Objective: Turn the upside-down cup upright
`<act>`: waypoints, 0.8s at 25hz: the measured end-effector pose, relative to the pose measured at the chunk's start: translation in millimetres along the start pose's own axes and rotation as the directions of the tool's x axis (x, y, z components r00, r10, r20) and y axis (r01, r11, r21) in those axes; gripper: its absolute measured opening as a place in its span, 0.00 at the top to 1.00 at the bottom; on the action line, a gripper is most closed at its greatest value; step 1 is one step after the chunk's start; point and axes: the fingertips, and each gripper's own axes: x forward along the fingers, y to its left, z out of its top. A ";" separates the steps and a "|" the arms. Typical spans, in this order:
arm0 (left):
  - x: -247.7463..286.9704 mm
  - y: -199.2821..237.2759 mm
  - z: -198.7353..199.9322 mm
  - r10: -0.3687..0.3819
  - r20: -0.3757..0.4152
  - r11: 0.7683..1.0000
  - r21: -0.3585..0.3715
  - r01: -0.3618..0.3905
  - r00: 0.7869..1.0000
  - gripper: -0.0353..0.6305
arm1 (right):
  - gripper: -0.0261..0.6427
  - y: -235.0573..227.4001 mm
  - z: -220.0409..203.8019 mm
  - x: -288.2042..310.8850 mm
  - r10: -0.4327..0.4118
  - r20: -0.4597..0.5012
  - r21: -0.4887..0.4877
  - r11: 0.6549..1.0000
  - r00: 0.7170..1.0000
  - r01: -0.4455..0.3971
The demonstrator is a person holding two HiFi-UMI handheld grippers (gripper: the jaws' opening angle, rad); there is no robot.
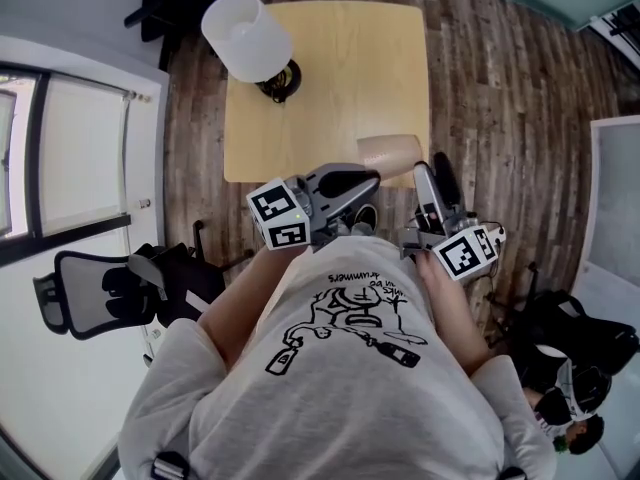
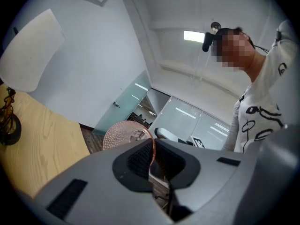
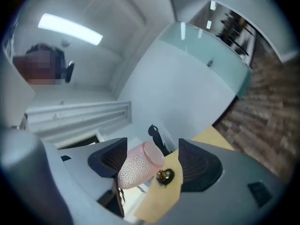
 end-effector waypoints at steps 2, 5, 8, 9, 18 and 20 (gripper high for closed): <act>-4.2 2.7 -0.1 0.013 -0.001 1.000 0.006 -0.012 1.000 0.92 | 0.48 11.3 1.0 -2.0 -0.005 -0.095 -0.289 0.957 0.995 -0.023; -10.4 7.1 0.9 0.028 -0.003 0.999 0.019 -0.028 1.000 0.92 | 0.48 35.6 -3.9 0.5 -0.030 -0.231 -0.647 0.751 0.972 -0.131; -13.3 10.0 -0.4 0.040 -0.015 0.999 0.034 -0.040 0.999 0.92 | 0.48 46.5 -16.7 1.9 -0.131 -0.344 -0.847 0.470 0.930 -0.248; -13.9 10.5 -0.9 0.043 -0.018 0.998 0.037 -0.042 0.999 0.92 | 0.48 46.1 -23.6 0.2 -0.192 -0.372 -0.883 0.374 0.908 -0.283; -8.2 -5.0 -1.1 0.016 -0.046 0.998 0.066 -0.013 0.999 0.92 | 0.48 45.6 -64.6 -3.3 -0.394 -0.364 -0.893 -0.109 0.844 -0.437; -5.4 -11.8 -2.5 0.005 -0.059 0.997 0.073 -0.001 0.998 0.92 | 0.47 41.0 -68.3 -3.1 -0.417 -0.354 -0.876 -0.164 0.837 -0.453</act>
